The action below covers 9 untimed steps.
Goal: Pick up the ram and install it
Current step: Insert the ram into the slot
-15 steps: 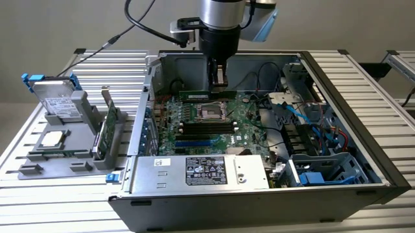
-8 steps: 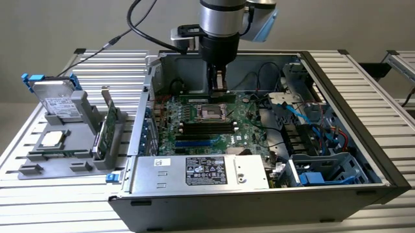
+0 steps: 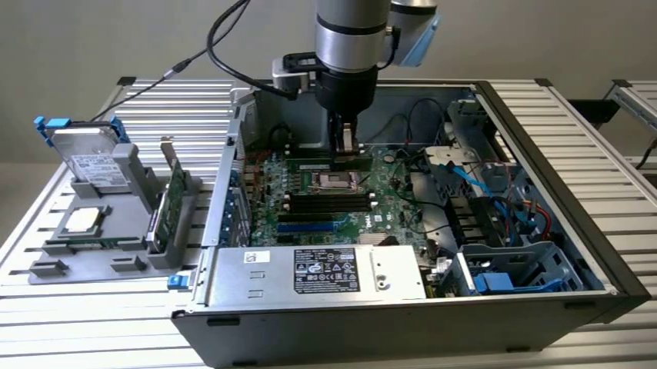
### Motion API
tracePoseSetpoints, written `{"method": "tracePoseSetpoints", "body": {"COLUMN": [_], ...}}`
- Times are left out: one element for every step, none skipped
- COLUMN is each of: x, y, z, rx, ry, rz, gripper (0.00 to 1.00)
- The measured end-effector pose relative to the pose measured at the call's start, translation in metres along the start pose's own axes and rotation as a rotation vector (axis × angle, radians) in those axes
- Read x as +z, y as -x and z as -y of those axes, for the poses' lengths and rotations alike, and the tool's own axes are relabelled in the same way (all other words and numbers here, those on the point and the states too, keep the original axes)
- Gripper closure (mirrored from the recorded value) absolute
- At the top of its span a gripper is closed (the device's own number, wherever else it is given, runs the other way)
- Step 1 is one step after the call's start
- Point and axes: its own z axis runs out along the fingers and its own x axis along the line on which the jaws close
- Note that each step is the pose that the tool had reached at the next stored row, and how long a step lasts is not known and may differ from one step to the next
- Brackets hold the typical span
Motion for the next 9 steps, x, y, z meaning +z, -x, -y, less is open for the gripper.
{"method": "tracePoseSetpoints", "body": {"x": [0.0018,0.0036,0.0054,0.0072,0.0091,0.0109,0.0127,0.0145,0.0163], "y": [0.000,0.000,0.000,0.000,0.000,0.000,0.000,-0.001,-0.001], "z": [0.0001,0.0002,0.0004,0.0008,0.0014,0.0022,0.0031,0.0039,0.0047], "rx": [0.000,0.000,0.000,0.000,0.000,0.000,0.000,0.000,0.000], "ry": [0.0000,0.0000,0.0000,0.0000,0.0000,0.0001,0.0000,0.0000,0.0000], "rz": [0.0000,0.0000,0.0000,0.0001,0.0000,0.0000,0.0000,0.0001,0.0000], "gripper": [0.85,0.85,0.85,0.85,0.85,0.85,0.85,0.85,0.85]}}
